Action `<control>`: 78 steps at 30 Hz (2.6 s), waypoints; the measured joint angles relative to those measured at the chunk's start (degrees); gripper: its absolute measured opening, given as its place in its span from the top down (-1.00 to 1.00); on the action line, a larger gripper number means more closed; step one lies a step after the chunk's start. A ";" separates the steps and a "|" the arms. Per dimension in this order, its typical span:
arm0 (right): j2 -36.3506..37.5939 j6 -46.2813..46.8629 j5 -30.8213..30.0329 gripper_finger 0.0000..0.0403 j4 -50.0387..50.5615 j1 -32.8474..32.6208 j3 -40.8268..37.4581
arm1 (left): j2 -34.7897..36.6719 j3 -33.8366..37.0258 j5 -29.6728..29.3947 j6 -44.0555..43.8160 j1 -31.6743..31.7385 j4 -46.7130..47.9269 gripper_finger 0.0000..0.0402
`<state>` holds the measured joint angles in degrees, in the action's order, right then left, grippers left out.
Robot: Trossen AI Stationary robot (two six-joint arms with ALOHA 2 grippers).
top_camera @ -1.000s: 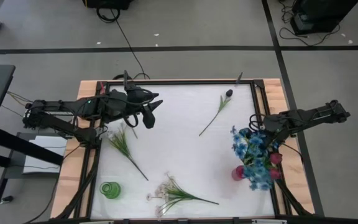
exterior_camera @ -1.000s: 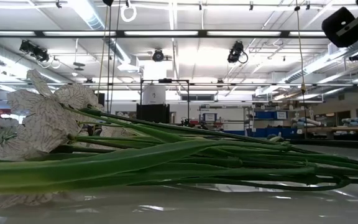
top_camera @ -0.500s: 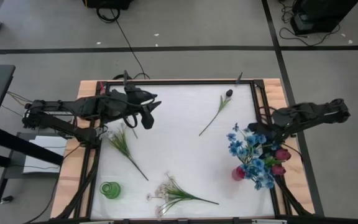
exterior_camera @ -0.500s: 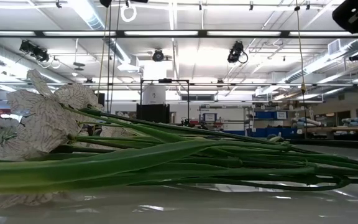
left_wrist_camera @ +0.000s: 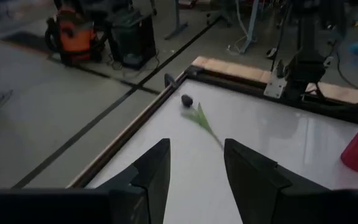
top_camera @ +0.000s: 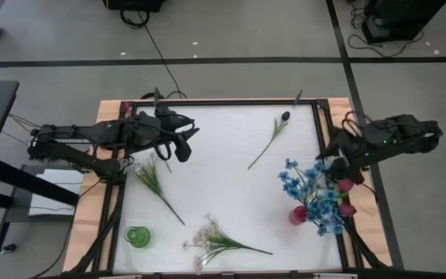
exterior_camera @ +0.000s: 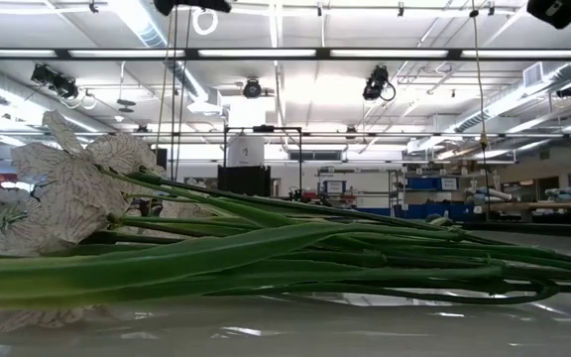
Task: Sort flowers into vase by color
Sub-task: Put the right black tulip flower into the green flower vase
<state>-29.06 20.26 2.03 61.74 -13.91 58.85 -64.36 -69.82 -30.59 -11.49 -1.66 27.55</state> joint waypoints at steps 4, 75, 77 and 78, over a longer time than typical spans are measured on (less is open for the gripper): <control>-0.06 4.22 -12.36 -0.17 -0.31 0.24 2.02 | 0.61 0.00 0.02 -4.37 2.80 6.28 0.23; -74.66 38.62 -0.58 0.32 -19.33 56.81 2.17 | -6.78 5.88 30.27 4.50 28.83 17.33 0.31; -74.23 39.34 -0.90 0.50 -19.92 56.39 2.06 | -6.75 5.88 32.46 7.47 31.07 17.04 0.31; -73.79 39.32 -1.34 0.60 -20.68 56.02 1.95 | -6.75 5.88 33.68 8.77 32.08 16.70 0.31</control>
<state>-102.85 59.58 0.69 41.06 42.11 60.80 -71.11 -63.94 3.09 -2.71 30.43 44.25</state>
